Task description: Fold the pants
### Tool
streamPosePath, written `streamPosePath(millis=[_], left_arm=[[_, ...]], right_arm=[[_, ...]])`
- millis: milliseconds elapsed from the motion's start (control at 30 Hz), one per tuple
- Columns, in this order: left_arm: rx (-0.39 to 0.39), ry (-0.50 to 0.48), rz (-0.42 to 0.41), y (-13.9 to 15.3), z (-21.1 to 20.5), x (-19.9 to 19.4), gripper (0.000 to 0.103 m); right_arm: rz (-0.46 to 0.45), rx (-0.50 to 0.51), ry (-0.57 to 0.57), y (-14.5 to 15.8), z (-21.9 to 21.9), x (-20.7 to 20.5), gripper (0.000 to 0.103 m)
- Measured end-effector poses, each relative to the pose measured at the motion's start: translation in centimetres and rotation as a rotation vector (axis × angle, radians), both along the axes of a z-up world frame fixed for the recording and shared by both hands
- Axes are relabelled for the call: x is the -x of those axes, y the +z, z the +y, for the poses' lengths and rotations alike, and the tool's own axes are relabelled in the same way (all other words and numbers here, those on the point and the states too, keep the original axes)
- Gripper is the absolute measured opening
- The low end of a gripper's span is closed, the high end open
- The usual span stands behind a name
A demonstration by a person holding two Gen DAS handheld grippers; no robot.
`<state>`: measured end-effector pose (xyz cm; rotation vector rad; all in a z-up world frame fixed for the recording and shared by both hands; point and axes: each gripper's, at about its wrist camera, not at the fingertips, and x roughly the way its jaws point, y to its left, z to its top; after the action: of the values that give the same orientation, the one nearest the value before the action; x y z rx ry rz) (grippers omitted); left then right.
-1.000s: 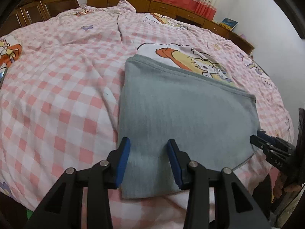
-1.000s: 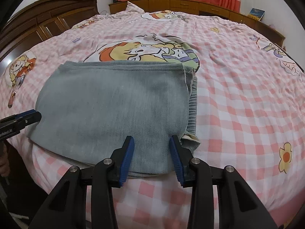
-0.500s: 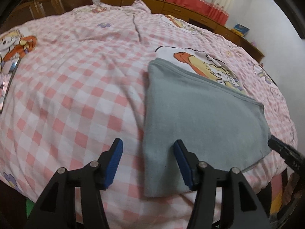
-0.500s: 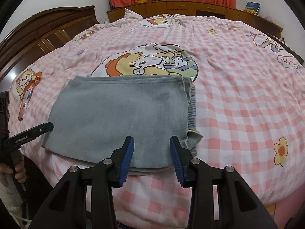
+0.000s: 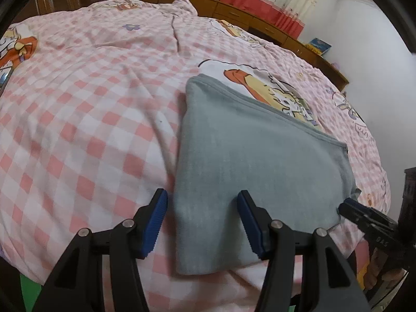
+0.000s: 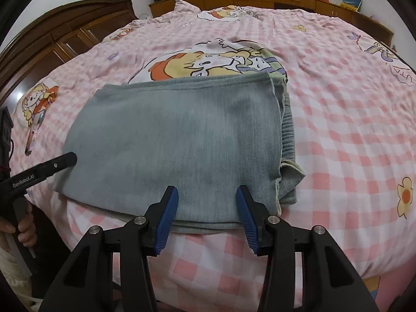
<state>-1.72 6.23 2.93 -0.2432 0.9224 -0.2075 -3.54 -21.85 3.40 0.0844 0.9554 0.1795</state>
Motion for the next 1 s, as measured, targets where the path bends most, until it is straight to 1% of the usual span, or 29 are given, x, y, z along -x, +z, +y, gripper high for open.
streamPosePath(millis=[200, 433, 600, 667, 700, 767, 833, 867, 933, 1000], left_arm=[[-0.013, -0.01, -0.001, -0.1, -0.5, -0.3, 0.059], [0.006, -0.014, -0.004, -0.3, -0.3, -0.4, 0.059], [0.004, -0.022, -0.011, -0.5, -0.3, -0.3, 0.059], [0.018, -0.035, -0.016, -0.5, -0.4, -0.2, 0.047], [0.016, -0.033, -0.016, -0.4, -0.4, -0.1, 0.046], [0.0, -0.031, -0.023, -0.3, -0.5, -0.1, 0.036], [0.008, -0.022, -0.021, -0.1, -0.2, -0.1, 0.031], [0.019, -0.018, -0.017, -0.1, 0.0, -0.1, 0.029], [0.031, -0.014, -0.012, 0.2, 0.3, -0.2, 0.028], [0.017, -0.021, -0.019, 0.3, 0.1, -0.1, 0.028]], right_arm=[[0.007, -0.004, -0.006, -0.4, 0.0, -0.1, 0.048], [0.01, 0.013, -0.005, -0.5, 0.2, -0.3, 0.05], [0.012, 0.002, -0.013, -0.5, 0.1, -0.4, 0.051], [0.012, 0.001, -0.012, -0.5, 0.0, -0.4, 0.051], [0.012, -0.003, -0.013, -0.5, 0.0, -0.4, 0.051], [0.014, -0.022, -0.018, -0.3, -0.2, -0.3, 0.051], [0.015, -0.047, -0.024, -0.1, -0.4, -0.1, 0.051], [0.015, -0.063, -0.028, 0.1, -0.6, 0.0, 0.051], [0.011, -0.093, -0.034, 0.4, -0.9, 0.2, 0.051], [0.01, -0.112, -0.037, 0.7, -1.2, 0.3, 0.051]])
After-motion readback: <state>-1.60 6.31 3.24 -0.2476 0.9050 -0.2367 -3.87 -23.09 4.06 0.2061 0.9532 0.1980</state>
